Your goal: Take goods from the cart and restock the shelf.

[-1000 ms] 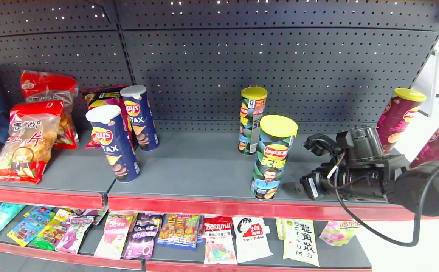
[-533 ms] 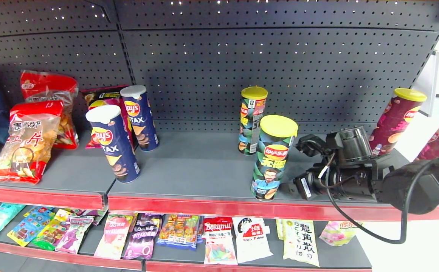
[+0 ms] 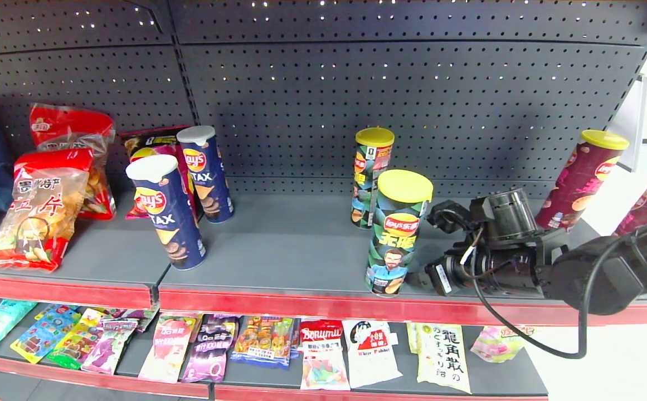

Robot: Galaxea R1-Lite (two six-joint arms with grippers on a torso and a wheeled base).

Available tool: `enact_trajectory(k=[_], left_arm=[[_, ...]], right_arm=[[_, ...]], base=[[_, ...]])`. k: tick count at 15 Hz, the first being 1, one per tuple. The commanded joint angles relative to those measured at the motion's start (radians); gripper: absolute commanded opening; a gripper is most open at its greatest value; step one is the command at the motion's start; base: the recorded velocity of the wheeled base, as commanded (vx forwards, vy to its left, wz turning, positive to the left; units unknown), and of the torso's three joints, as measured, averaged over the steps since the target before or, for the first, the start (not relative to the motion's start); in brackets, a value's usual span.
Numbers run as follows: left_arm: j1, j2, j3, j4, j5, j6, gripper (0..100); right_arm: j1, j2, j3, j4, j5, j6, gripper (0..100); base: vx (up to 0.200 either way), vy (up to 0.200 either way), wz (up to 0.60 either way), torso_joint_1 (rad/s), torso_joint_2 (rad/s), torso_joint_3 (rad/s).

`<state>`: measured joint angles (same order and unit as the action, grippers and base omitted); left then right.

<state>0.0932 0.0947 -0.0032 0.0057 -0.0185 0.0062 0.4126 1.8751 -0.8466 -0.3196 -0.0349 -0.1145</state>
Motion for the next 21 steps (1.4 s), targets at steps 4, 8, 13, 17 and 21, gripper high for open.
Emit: enact_trajectory(k=[4, 8, 13, 17, 21], left_arm=[[0.0, 0.002, 0.0, 0.0, 0.002, 0.0, 100], [0.0, 0.002, 0.0, 0.0, 0.0, 0.0, 100], [0.0, 0.002, 0.0, 0.0, 0.0, 0.0, 100], [0.0, 0.002, 0.0, 0.0, 0.0, 0.0, 100], [0.0, 0.002, 0.0, 0.0, 0.0, 0.0, 100]], right_arm=[[0.02, 0.019, -0.025, -0.001, -0.002, -0.001, 100], [0.032, 0.029, -0.039, -0.001, -0.008, -0.001, 100], [0.043, 0.032, -0.049, -0.001, -0.008, -0.001, 100], [0.051, 0.041, -0.063, -0.001, -0.008, 0.001, 100], [0.066, 0.047, -0.077, -0.001, -0.01, 0.001, 100]], base=[[0.0, 0.0, 0.0, 0.0, 0.0, 0.0], [0.0, 0.0, 0.0, 0.0, 0.0, 0.0], [0.0, 0.0, 0.0, 0.0, 0.0, 0.0], [0.0, 0.0, 0.0, 0.0, 0.0, 0.0], [0.0, 0.0, 0.0, 0.0, 0.0, 0.0]])
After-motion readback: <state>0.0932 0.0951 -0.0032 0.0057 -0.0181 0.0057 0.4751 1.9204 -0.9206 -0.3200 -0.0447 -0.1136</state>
